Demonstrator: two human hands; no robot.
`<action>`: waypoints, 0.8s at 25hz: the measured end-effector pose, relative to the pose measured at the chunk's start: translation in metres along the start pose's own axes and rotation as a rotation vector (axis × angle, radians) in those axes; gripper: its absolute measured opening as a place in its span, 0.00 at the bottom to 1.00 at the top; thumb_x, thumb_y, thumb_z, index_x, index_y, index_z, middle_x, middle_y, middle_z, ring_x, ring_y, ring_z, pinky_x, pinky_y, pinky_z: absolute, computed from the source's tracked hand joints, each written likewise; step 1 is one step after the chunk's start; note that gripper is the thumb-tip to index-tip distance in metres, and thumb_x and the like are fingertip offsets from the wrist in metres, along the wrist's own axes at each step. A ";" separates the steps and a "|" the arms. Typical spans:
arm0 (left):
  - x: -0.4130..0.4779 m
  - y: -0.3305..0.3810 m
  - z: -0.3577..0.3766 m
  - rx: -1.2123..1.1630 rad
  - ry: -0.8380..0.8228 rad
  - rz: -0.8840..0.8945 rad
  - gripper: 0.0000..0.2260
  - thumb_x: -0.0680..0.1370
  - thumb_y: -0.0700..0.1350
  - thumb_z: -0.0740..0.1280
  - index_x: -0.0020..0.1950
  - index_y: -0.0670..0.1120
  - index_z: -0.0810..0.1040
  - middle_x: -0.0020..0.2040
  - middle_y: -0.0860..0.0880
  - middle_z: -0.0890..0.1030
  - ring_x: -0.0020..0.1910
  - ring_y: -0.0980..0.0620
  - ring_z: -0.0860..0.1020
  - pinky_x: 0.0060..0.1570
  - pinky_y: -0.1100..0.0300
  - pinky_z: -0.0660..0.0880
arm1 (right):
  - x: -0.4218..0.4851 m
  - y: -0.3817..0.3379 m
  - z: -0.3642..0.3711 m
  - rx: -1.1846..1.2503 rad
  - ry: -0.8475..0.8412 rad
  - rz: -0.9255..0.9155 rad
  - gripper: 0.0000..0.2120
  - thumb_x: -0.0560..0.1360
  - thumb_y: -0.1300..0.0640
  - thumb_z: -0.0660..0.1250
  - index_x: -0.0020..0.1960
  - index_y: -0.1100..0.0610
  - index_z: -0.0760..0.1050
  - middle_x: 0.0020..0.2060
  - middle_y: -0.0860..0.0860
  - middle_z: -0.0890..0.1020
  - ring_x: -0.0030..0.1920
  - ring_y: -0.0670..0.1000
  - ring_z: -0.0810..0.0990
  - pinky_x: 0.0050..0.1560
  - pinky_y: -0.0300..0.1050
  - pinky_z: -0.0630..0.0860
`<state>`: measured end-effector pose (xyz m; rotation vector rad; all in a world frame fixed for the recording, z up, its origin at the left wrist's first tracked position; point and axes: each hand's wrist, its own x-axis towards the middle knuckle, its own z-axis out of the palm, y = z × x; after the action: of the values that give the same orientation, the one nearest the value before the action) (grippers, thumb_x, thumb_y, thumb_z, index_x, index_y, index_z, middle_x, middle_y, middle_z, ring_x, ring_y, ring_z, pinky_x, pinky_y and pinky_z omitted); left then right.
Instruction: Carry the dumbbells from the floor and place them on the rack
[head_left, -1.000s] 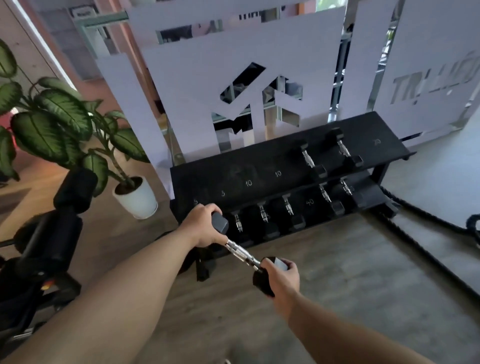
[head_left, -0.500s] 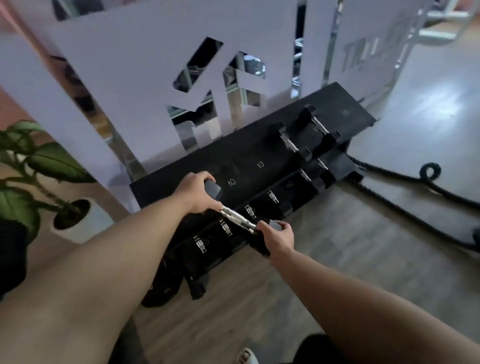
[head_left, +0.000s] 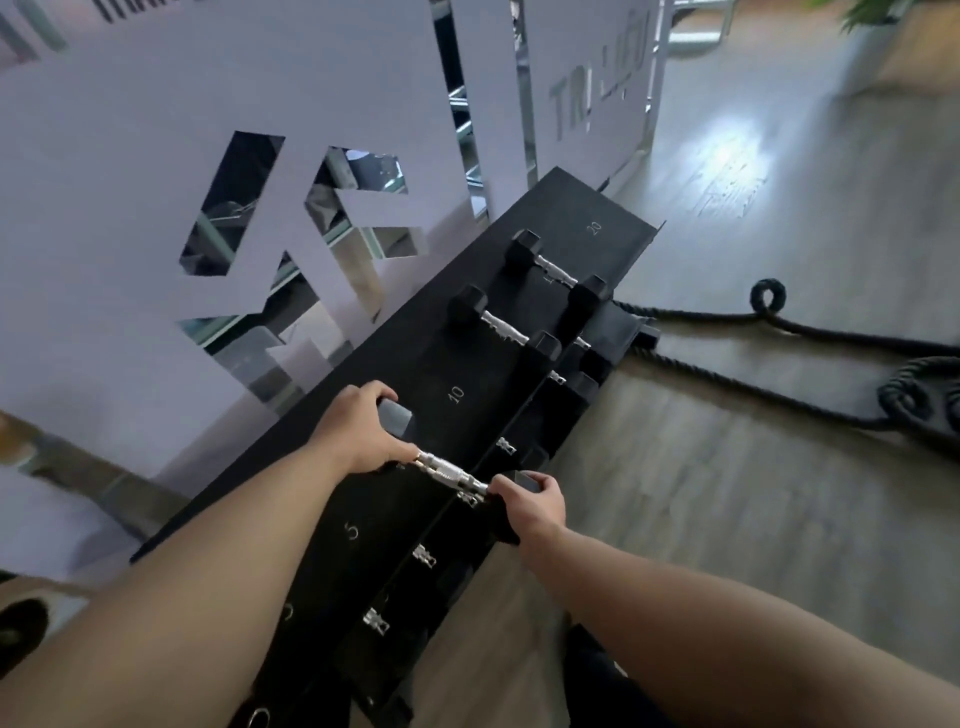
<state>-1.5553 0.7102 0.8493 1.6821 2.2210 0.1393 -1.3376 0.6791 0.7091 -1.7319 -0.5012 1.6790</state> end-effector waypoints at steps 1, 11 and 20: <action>0.025 -0.001 0.003 0.004 -0.018 -0.012 0.36 0.59 0.58 0.84 0.63 0.56 0.73 0.55 0.52 0.71 0.46 0.55 0.75 0.32 0.65 0.72 | 0.020 -0.007 0.010 -0.007 0.014 0.024 0.29 0.51 0.46 0.79 0.52 0.44 0.77 0.52 0.51 0.84 0.47 0.55 0.87 0.47 0.57 0.88; 0.227 -0.026 0.019 0.055 -0.084 -0.085 0.39 0.60 0.55 0.86 0.67 0.53 0.73 0.60 0.49 0.72 0.54 0.50 0.76 0.49 0.55 0.77 | 0.167 -0.089 0.104 -0.169 0.057 0.071 0.27 0.61 0.49 0.81 0.58 0.49 0.79 0.51 0.51 0.84 0.41 0.49 0.84 0.40 0.44 0.83; 0.349 -0.039 0.069 0.145 -0.187 0.091 0.38 0.62 0.54 0.85 0.68 0.53 0.72 0.64 0.46 0.71 0.59 0.44 0.75 0.53 0.48 0.79 | 0.257 -0.092 0.148 -0.233 0.119 0.135 0.31 0.70 0.52 0.79 0.70 0.52 0.74 0.57 0.52 0.82 0.45 0.50 0.83 0.40 0.41 0.78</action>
<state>-1.6490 1.0207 0.6981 1.7923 2.0603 -0.1544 -1.4408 0.9480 0.5936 -2.0607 -0.5535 1.6499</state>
